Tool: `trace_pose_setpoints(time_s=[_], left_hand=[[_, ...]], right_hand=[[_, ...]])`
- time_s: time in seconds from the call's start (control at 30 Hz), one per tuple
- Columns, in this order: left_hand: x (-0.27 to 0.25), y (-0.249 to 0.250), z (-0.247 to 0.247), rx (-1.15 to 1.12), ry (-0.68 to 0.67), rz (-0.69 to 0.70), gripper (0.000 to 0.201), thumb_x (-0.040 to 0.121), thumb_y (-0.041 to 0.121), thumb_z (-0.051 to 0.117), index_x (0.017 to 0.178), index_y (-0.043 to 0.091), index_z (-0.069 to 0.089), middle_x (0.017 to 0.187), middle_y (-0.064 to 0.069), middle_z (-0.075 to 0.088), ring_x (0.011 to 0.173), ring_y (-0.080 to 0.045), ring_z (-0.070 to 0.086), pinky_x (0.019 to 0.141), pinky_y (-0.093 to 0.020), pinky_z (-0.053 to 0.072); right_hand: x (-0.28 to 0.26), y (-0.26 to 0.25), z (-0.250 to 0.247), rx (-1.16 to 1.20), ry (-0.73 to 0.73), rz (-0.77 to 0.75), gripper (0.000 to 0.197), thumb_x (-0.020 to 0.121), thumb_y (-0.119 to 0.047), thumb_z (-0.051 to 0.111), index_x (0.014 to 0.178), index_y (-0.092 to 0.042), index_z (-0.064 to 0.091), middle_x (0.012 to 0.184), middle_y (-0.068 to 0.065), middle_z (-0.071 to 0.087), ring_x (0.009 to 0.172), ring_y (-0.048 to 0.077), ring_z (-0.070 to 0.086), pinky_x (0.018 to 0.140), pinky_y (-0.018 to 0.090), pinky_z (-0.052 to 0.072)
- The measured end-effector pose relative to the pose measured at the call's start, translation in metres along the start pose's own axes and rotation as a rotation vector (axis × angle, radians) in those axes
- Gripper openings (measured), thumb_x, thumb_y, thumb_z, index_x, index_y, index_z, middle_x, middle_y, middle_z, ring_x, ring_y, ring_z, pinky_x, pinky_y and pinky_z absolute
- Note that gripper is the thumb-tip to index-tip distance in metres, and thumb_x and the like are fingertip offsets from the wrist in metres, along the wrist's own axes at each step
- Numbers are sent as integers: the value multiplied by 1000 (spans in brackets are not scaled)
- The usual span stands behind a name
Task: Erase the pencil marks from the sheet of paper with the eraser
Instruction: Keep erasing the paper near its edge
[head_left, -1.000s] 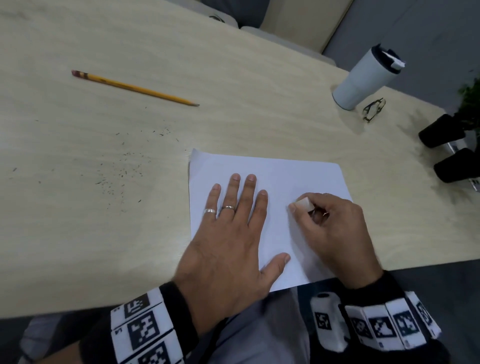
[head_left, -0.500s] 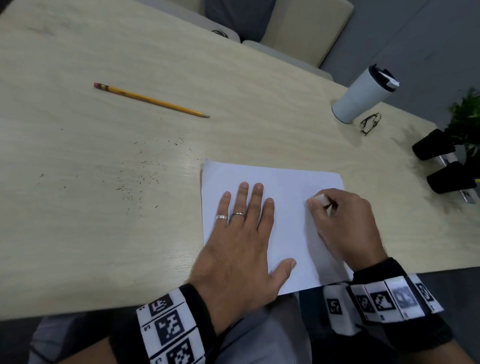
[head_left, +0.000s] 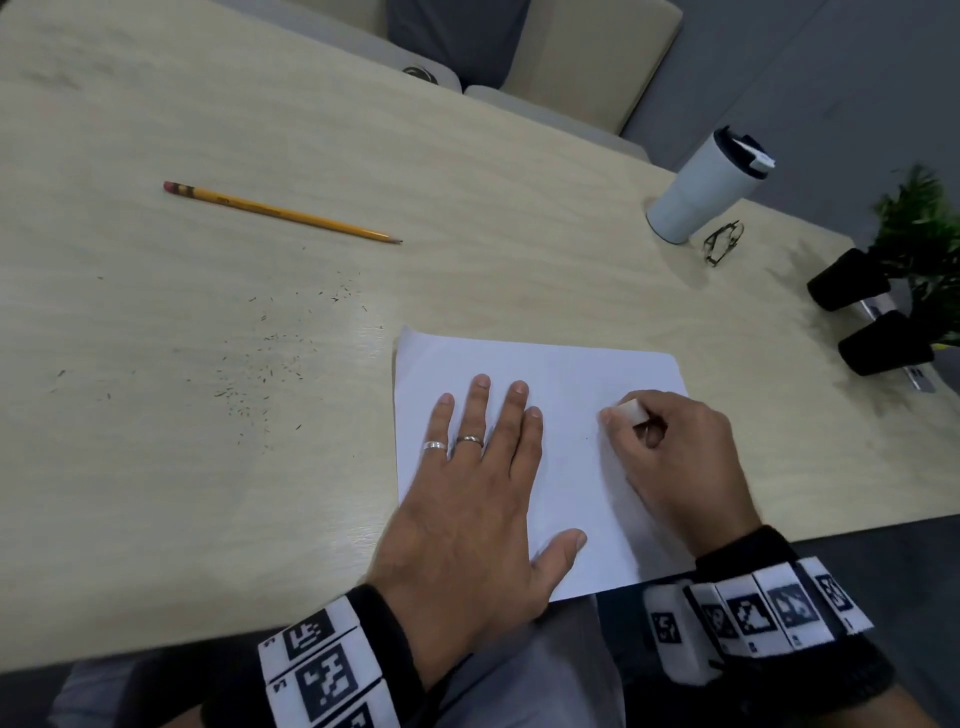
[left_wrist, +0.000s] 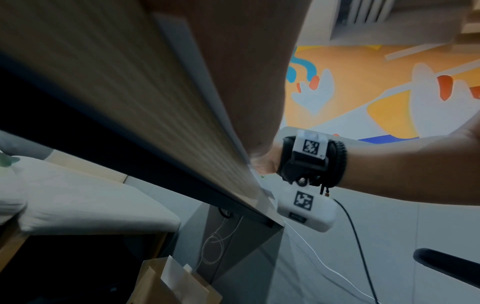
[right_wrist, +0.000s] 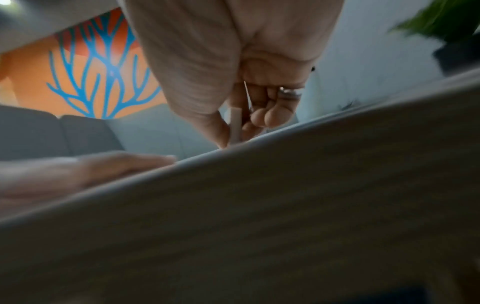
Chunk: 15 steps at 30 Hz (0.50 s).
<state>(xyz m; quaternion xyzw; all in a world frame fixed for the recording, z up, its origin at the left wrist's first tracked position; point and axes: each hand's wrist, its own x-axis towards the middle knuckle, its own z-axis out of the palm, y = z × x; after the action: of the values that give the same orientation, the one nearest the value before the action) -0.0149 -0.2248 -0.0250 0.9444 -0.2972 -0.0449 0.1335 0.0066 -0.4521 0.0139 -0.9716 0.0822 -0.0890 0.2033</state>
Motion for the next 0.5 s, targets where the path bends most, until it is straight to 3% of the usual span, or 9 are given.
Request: trace_pose_setpoints(time_s=[0.1,0.2,0.37,0.43,0.5], left_hand=[[0,0,0,-7,0,2,97,100,74,26,166,4,18,175,-17,0,161,-41,-10,127,-62,8],[0,-1,0,-11,4,-2,96,100,74,27,165,4,21,175,-18,3,161,-41,-7,127,-63,10],[0,0,0,-24,18,1,95,99,73,31,164,4,27,175,-18,8,161,-41,-2,126,-63,15],[0,0,1,-27,23,-1,95,99,73,33,163,3,29,174,-18,10,161,-41,-1,126,-64,16],[0,-1,1,-41,35,-9,95,99,73,35,163,3,31,174,-18,11,162,-41,0,126,-64,18]], right_hand=[[9,0,-5,-5,11,26,30,97,-22,71,68,-15,66,59,-8,60,61,13,56,60,29,41],[-3,-21,1,44,-50,-48,28,96,-26,71,71,-14,69,59,-11,57,59,12,53,58,24,40],[15,0,-4,-11,35,14,31,97,-22,71,68,-11,65,58,-3,60,60,16,56,65,39,52],[13,-3,-3,-18,26,-13,31,97,-21,71,67,-12,65,57,-4,58,59,15,54,64,36,50],[3,-11,-1,19,-11,-43,30,97,-24,71,69,-13,68,56,-8,53,58,11,51,58,25,40]])
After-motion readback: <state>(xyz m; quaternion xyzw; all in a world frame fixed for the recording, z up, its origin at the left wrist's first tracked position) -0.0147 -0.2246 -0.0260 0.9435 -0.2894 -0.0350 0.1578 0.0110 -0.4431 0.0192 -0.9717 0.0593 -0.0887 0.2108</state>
